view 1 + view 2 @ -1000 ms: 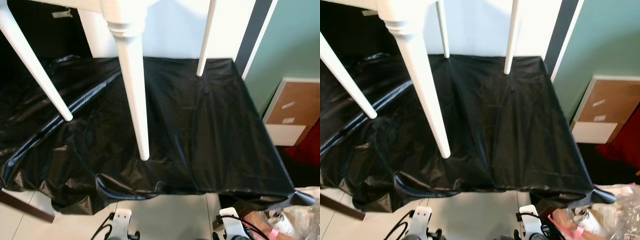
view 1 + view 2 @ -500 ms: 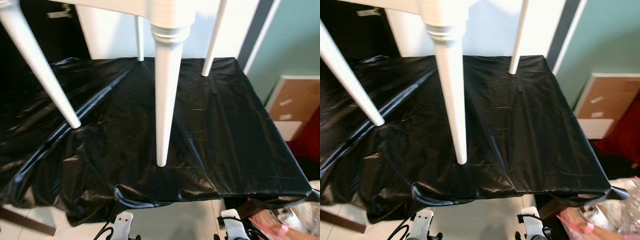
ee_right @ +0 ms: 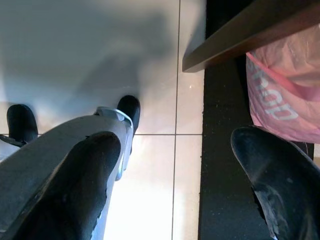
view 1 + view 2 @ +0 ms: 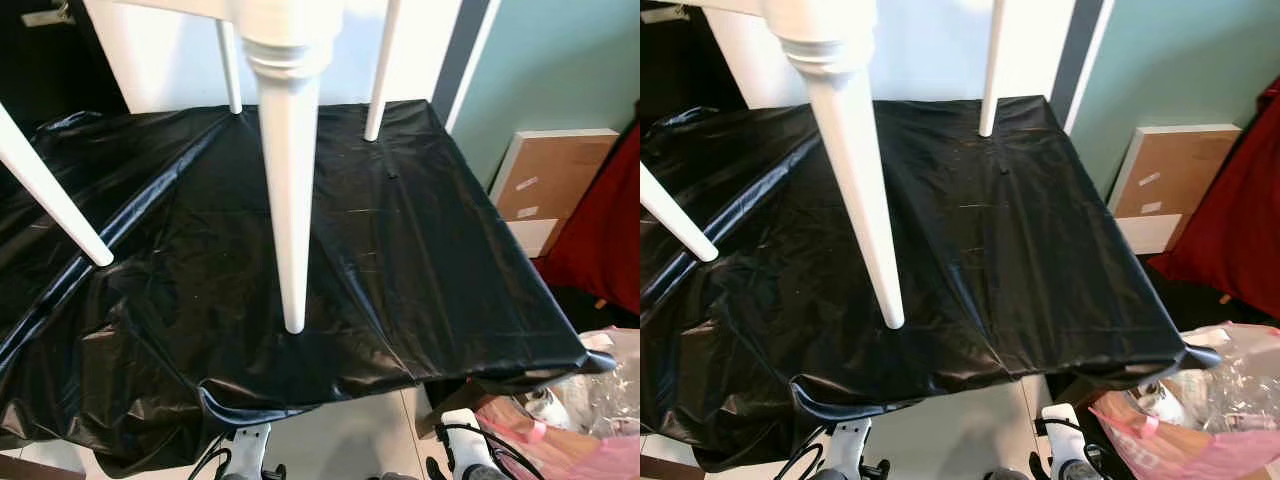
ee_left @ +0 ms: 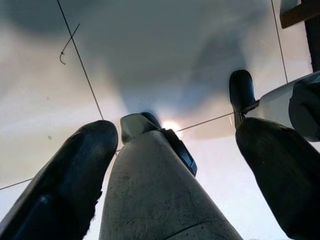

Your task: Building children table

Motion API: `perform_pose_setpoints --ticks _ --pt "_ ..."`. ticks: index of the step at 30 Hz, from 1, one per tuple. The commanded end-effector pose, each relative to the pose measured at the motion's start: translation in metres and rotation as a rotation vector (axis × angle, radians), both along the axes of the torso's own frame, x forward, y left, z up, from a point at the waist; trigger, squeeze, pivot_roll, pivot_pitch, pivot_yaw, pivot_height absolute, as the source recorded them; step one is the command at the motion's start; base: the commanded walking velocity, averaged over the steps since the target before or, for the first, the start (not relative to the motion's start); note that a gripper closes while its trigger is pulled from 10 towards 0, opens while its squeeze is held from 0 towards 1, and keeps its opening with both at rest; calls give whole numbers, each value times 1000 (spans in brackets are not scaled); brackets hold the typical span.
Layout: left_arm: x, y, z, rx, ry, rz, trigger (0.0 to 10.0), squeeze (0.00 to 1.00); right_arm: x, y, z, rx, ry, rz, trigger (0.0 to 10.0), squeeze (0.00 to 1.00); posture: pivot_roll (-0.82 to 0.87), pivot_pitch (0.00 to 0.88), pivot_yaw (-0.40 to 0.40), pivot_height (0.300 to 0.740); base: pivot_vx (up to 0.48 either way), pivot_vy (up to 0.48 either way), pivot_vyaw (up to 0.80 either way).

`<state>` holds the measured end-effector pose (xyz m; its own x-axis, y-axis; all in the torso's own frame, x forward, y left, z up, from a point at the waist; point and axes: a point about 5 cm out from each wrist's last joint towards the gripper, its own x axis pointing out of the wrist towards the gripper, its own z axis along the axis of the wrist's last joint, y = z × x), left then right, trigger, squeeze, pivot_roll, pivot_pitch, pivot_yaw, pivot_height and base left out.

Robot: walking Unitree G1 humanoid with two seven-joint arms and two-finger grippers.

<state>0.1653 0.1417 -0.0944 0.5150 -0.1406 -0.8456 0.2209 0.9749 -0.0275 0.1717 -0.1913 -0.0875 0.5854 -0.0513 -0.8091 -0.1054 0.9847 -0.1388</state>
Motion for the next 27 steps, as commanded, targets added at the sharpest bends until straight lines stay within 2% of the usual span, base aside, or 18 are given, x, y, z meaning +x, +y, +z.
perform_pose_setpoints --ticks 1,5,21,27 --pt "-12 -2 -5 -4 56 -23 10000 0 -8 -2 -3 1 31 -13 10000 0 8 48 -33 740 0 0 0" --pt "-11 -4 -5 -4 54 -27 10000 0 -7 -2 -3 3 31 -17 10000 0 7 47 -33 740 0 -66 0" --pt "-11 0 -5 1 53 -26 10000 0 -8 -3 -4 1 33 -16 10000 0 4 29 -31 740 0 -333 0" --pt "-13 1 -6 -7 57 -1 10000 0 -10 -2 -4 -5 39 -6 10000 0 2 23 -31 740 0 0 0"
